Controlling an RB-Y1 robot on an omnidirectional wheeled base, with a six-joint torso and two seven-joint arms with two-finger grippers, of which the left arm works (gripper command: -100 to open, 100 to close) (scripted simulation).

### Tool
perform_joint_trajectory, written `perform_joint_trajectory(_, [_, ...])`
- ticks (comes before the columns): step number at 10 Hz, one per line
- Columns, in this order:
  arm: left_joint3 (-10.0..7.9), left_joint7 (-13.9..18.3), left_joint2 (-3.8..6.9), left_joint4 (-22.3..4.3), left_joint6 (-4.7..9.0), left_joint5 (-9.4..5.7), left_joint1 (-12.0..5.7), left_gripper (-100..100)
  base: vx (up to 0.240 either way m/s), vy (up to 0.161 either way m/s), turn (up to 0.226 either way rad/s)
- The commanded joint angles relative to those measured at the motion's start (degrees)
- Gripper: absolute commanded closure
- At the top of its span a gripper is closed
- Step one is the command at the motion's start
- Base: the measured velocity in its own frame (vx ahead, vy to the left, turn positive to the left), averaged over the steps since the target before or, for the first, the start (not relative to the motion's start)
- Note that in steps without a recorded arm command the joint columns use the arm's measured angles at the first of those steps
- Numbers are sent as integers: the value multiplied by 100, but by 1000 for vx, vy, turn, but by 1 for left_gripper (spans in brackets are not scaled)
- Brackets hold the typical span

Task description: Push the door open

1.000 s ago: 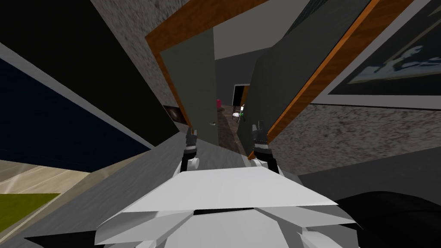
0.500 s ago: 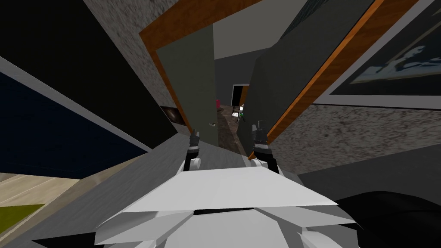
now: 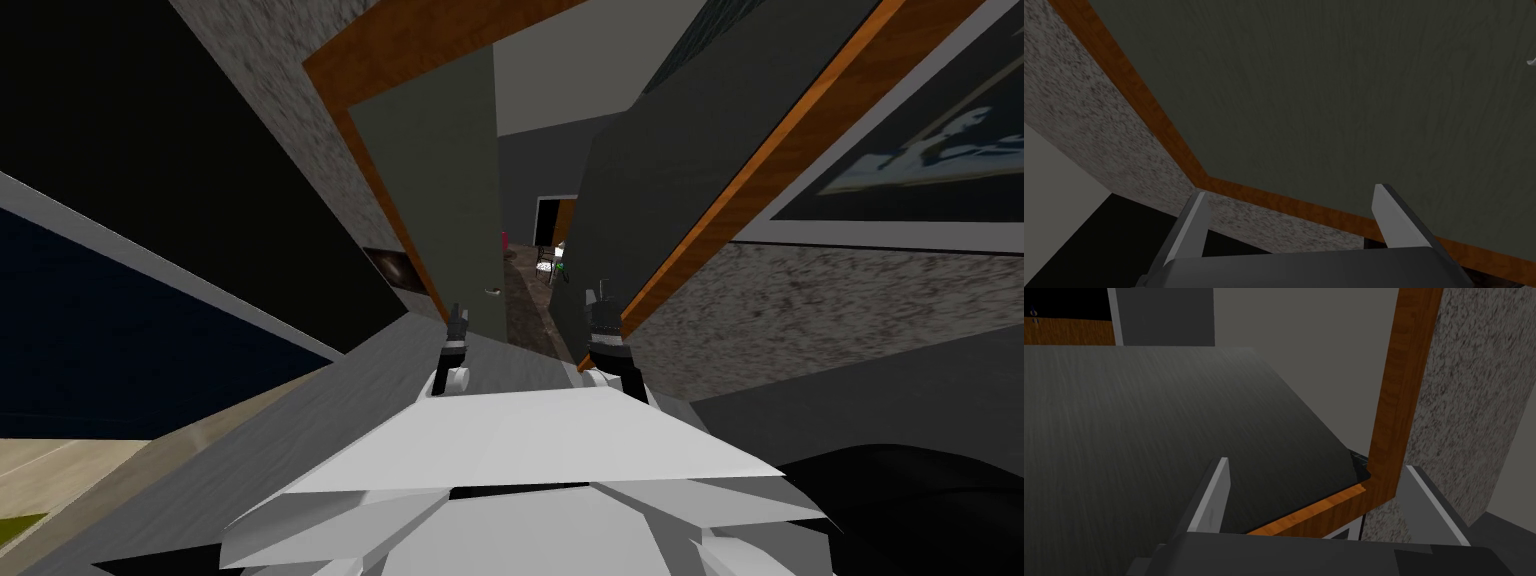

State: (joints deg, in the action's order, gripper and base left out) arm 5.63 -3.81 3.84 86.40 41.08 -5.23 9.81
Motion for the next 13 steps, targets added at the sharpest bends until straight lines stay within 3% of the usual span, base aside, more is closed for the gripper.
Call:
perform_joint_trajectory(1, [21,8,-1,-286,24,1,-130,-100,50,41,-45])
perform_joint_trajectory(2, [21,8,-1,-322,24,1,-130,-100,32,31,-29])
perform_joint_trajectory(4, [66,28,-8,-761,64,5,-312,-100,55,49,-80])
perform_joint_trajectory(5, [66,28,-8,-791,64,5,-312,-100,50,53,-24])
perform_joint_trajectory(13, [196,84,-60,-2118,181,15,-841,-100,58,52,-56])
